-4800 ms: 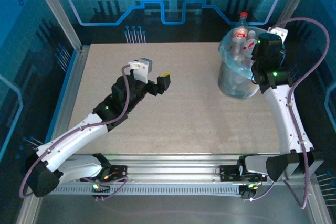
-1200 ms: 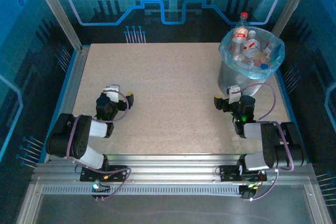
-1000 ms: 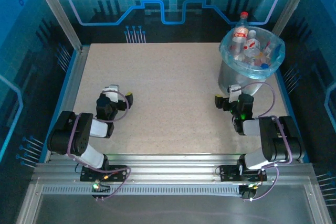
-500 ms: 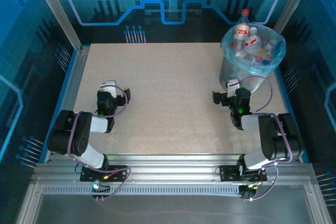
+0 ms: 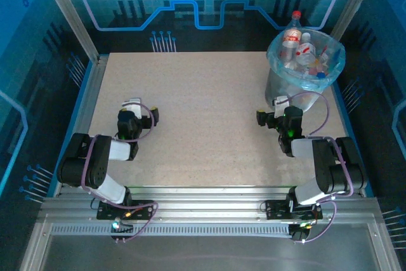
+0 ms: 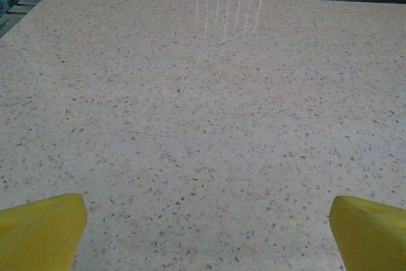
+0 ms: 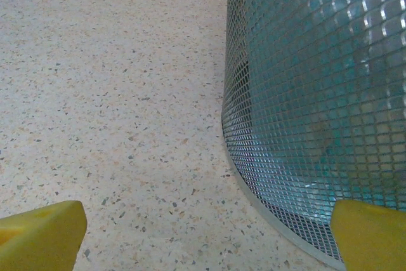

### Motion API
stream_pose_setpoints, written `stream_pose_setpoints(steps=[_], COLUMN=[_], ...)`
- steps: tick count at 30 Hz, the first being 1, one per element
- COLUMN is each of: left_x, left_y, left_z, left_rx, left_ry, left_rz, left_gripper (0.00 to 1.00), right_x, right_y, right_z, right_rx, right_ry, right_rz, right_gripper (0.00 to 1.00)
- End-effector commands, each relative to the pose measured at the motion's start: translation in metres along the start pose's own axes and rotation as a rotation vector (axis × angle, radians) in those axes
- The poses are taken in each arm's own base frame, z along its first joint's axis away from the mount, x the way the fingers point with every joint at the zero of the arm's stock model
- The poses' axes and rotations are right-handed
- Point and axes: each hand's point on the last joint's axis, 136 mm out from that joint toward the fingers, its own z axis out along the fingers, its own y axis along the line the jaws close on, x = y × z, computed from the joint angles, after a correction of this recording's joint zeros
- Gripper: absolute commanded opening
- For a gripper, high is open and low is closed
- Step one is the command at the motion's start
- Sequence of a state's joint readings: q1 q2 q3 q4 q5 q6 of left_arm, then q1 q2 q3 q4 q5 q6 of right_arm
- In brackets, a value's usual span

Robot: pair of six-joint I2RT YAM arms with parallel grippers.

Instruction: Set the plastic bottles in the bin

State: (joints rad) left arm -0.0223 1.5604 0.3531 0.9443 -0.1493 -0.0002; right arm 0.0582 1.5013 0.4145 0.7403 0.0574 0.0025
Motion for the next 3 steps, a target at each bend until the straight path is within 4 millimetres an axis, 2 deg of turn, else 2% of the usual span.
stream_pose_setpoints(steps=[1,3], left_x=[-0.0106,-0.0110], left_y=[-0.0044,-0.0050], left_z=[0.0028,0.0029], left_rx=[0.026,0.027], left_ry=[-0.019,-0.019], left_rz=[0.004,0.006], left_gripper=[0.99,0.99], right_x=[-0.0113,-0.0115], right_y=[-0.0001,0.0001], right_z=[0.0026,0.0026], right_rx=[-0.009,-0.010], right_ry=[-0.027,-0.027], right_rz=[-0.010,-0.010], right_gripper=[1.00,1.00])
